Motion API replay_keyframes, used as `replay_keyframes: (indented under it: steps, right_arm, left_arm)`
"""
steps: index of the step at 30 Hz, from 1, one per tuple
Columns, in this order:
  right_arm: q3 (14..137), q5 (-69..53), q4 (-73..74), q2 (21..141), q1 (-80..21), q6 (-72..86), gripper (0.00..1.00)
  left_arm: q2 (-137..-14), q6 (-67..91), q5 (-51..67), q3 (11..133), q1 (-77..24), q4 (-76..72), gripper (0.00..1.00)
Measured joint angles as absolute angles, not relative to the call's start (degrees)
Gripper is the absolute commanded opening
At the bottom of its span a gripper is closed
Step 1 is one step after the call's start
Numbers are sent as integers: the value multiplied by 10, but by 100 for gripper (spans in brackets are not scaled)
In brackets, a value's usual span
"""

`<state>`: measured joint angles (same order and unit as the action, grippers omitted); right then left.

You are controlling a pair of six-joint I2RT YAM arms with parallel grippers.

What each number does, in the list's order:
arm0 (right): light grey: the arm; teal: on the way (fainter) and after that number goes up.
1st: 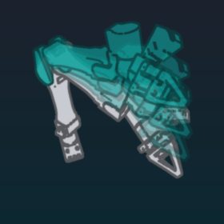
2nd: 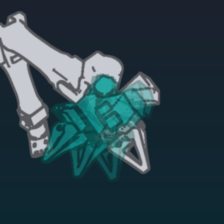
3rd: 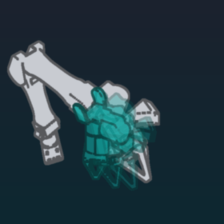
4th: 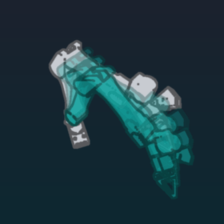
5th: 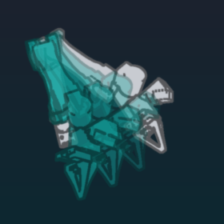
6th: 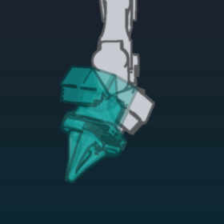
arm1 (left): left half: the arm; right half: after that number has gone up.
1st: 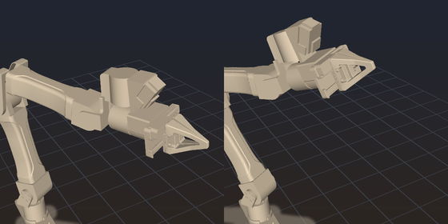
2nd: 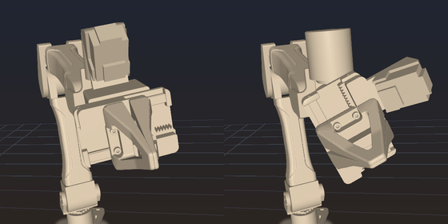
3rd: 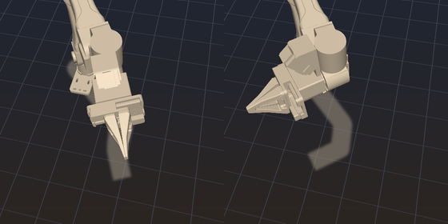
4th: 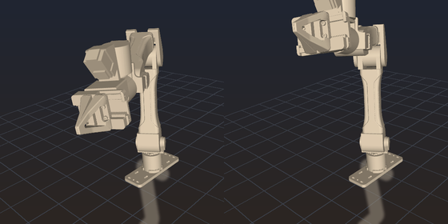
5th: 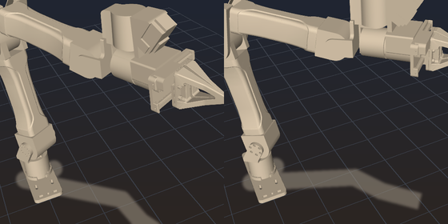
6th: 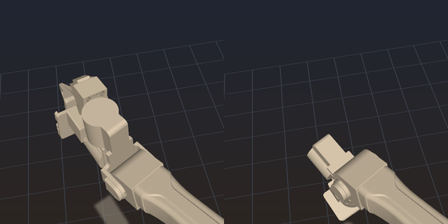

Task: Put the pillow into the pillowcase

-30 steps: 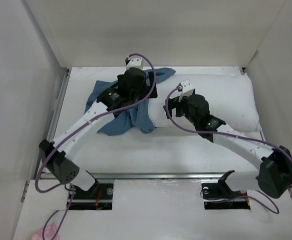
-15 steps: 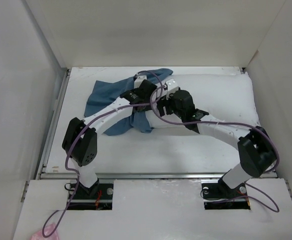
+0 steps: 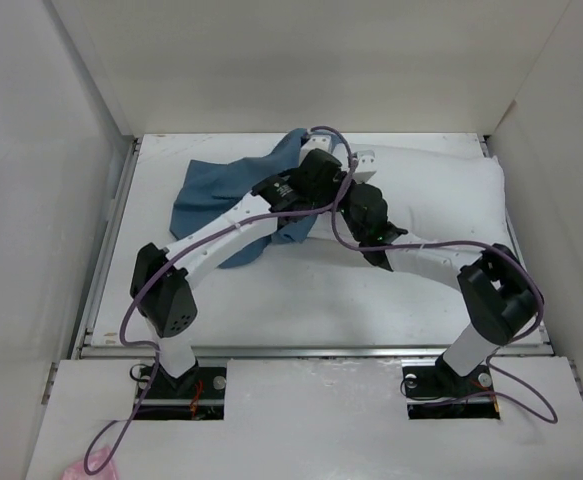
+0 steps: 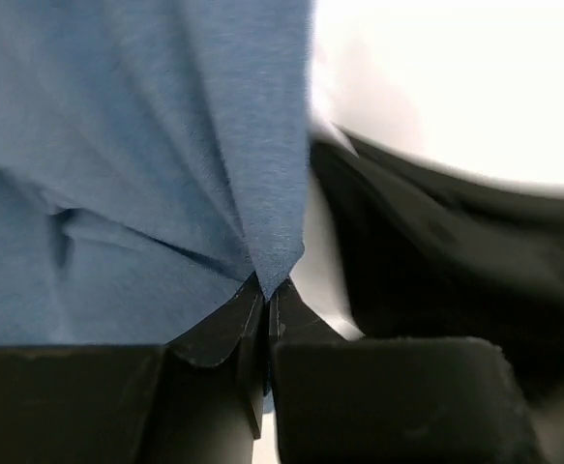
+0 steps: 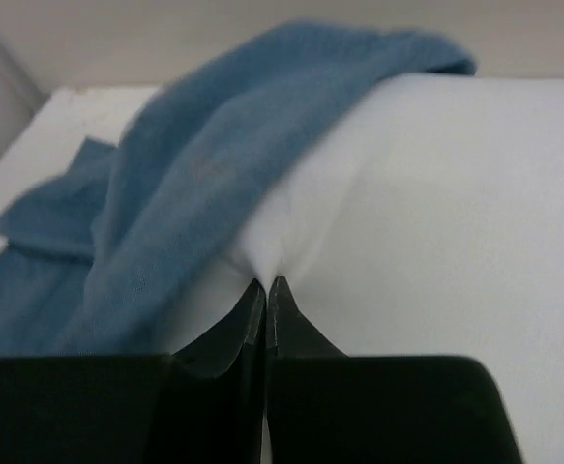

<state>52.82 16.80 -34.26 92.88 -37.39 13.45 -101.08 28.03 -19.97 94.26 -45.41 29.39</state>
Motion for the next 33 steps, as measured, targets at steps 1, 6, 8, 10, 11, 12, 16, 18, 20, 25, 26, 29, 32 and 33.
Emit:
replay_keyframes:
  steps: [1,6,8,10,11,12,16,18,20,25,26,29,32,33]
  right_arm:
    - [538,186,-350,932,-375,143,0]
    - [582,286,-370,936,-376,204,0]
    - [592,318,-370,936,-381,229,0]
    - [597,346,-371,933,-389,245,0]
    - [597,359,-370,931,-394,251,0]
    - [597,369,-368,929,-400,257,0]
    - [595,404,-364,925,-413,288,0]
    - [589,420,-364,925,-416,314,0]
    - [580,430,-371,925,-416,344,0]
    - [524,380,-418,925,-408,389,71]
    - [510,358,-422,920,-403,388,88]
    - [504,293,-393,904,-393,364,100]
    - [522,267,-293,868,-394,339,100]
    - [527,266,-258,851,-394,331,100]
  left_arm:
    - [-1011,274,-198,956,-470,295,0]
    - [-990,250,-196,976,-503,302,0]
    - [-974,255,-189,968,-507,292,0]
    - [-945,273,-192,934,-514,277,0]
    - [-929,284,-192,911,-516,272,0]
    - [-913,293,-190,886,-517,264,0]
    - [-852,327,-169,779,-518,220,0]
    - [-840,332,-152,759,-522,194,0]
    - [-836,331,-142,755,-529,177,0]
    - [-848,321,-129,772,-541,184,79]
    - [-854,324,-132,777,-539,207,88]
    - [-878,338,-126,780,-535,225,99]
    - [-882,359,-138,779,-535,250,99]
    - [-874,366,-143,771,-536,247,99]
